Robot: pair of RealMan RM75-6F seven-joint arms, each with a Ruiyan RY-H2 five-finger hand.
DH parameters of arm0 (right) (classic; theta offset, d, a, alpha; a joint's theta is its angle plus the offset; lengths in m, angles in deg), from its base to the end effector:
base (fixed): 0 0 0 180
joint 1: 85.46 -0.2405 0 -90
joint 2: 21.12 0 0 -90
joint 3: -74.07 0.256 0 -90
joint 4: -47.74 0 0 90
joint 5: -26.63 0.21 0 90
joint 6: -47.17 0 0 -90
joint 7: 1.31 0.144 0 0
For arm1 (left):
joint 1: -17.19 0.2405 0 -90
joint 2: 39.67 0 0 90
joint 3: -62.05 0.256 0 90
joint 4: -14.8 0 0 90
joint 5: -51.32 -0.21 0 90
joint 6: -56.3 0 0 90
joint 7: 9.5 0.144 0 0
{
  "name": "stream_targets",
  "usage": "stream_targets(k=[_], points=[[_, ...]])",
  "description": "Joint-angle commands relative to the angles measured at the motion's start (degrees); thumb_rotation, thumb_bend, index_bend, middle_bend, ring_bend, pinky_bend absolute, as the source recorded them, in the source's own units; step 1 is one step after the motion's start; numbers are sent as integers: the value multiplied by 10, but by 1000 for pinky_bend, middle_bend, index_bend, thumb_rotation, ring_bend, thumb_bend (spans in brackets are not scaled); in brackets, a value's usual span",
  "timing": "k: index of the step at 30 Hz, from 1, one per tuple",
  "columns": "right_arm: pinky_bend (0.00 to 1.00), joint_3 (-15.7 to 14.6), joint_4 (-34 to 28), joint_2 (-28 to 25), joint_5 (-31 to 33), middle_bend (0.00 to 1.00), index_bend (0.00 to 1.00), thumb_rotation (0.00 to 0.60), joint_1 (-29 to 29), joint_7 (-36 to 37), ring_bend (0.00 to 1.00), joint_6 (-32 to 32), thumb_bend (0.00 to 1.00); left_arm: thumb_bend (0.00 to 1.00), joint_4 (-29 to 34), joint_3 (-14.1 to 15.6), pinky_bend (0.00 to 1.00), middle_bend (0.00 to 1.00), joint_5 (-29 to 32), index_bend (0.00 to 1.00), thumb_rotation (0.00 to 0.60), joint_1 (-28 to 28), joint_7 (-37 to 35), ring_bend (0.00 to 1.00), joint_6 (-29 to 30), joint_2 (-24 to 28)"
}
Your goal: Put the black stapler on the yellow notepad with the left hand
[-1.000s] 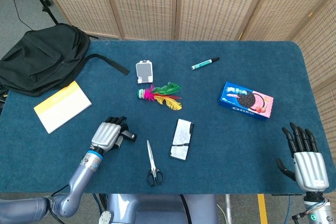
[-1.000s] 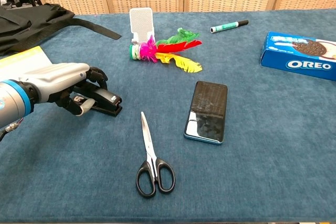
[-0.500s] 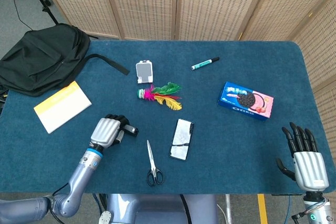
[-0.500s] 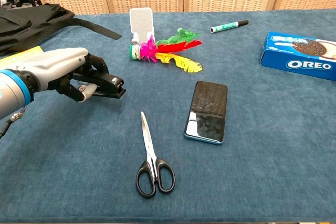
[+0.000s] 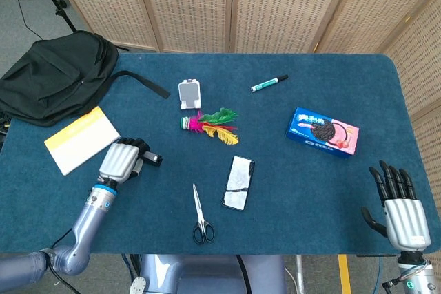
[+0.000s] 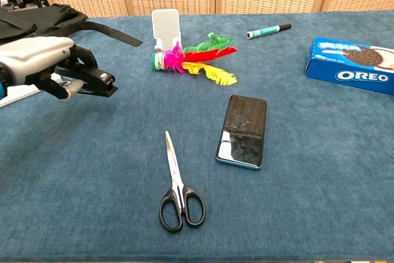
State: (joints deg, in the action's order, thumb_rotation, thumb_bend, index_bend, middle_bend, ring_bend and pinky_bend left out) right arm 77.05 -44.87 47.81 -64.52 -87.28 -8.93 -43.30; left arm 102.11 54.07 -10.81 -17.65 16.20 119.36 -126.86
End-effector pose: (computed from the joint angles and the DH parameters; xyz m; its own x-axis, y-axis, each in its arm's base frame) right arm -0.2944 -0.1640 0.1408 0.4365 0.0765 0.8964 -0.8968 -0.0427 0.4404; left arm -0.1940 0.3180 0.0032 0.4793 0.2123 0.8516 0.8709 -0.2352 -0.4315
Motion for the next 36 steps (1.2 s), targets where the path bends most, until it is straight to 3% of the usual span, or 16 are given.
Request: stream_targets(k=[1, 21, 36], points=[[0, -1, 0, 1, -1, 0, 67, 600, 0, -2, 0, 0, 326, 634, -19, 1, 283, 369, -4, 738, 600, 3, -9, 313, -4, 16], [0, -6, 0, 7, -6, 0, 67, 600, -1, -19, 0, 4, 324, 633, -118, 7, 283, 369, -20, 738, 600, 28, -76, 313, -18, 66], [0, -9, 1, 14, -6, 0, 67, 600, -2, -34, 0, 9, 329, 633, -224, 1, 283, 369, -27, 738, 600, 34, -135, 313, -39, 41]])
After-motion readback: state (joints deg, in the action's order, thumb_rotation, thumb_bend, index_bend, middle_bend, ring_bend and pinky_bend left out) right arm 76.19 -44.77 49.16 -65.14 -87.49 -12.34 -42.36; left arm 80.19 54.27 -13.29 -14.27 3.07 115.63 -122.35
